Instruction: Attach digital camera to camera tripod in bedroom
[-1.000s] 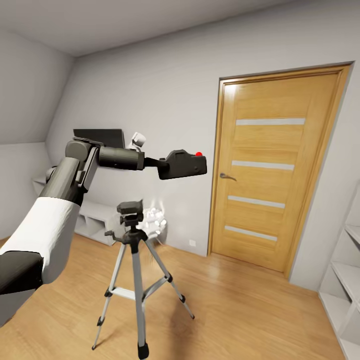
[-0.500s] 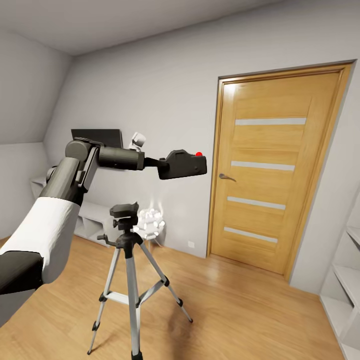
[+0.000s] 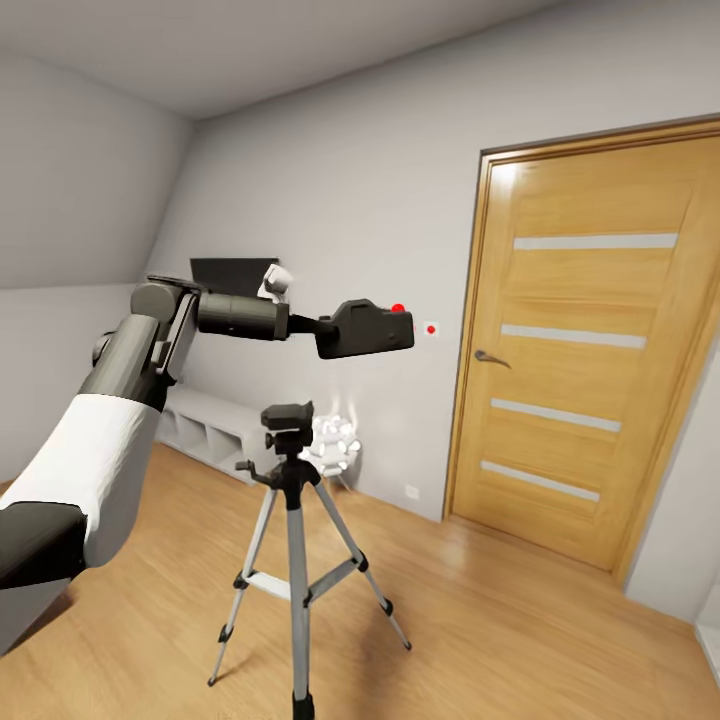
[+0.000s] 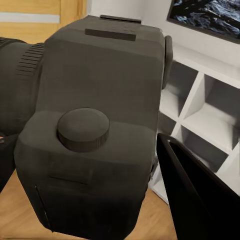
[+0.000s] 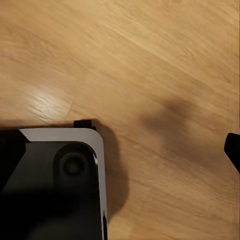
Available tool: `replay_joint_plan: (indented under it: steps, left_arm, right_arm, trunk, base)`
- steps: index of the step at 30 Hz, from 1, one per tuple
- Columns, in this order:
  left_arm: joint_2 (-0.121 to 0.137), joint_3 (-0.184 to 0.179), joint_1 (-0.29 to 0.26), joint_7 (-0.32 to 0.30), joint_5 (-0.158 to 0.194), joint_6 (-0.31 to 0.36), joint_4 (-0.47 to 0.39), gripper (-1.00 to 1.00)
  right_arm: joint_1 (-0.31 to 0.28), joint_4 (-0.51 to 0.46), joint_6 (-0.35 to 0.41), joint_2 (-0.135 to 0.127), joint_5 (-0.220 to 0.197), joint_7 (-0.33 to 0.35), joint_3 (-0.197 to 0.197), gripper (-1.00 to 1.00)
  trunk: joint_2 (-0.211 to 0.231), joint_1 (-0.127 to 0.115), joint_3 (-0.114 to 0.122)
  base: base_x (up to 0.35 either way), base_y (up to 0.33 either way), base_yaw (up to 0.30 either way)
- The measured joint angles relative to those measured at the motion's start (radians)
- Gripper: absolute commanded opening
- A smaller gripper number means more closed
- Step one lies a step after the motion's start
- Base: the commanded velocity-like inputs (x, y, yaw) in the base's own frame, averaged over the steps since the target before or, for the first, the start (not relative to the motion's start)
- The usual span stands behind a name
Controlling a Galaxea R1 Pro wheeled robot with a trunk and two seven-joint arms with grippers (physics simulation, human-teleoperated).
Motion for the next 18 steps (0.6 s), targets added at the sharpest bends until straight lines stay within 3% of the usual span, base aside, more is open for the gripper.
replay_joint_plan:
  steps: [7, 18]
  left_arm:
    - [-0.004, 0.000, 0.000, 0.000, 0.000, 0.000, 0.000, -1.00]
    - [-0.012, 0.000, 0.000, 0.000, 0.000, 0.000, 0.000, -1.00]
  right_arm:
    - [0.000, 0.000, 0.000, 0.000, 0.000, 0.000, 0.000, 1.00]
    - [0.000, 0.000, 0.000, 0.000, 0.000, 0.000, 0.000, 1.00]
  trunk:
    - [0.000, 0.000, 0.000]
    - [0.000, 0.000, 0.000]
  base:
    - [0.000, 0.000, 0.210]
    - [0.000, 0.000, 0.017]
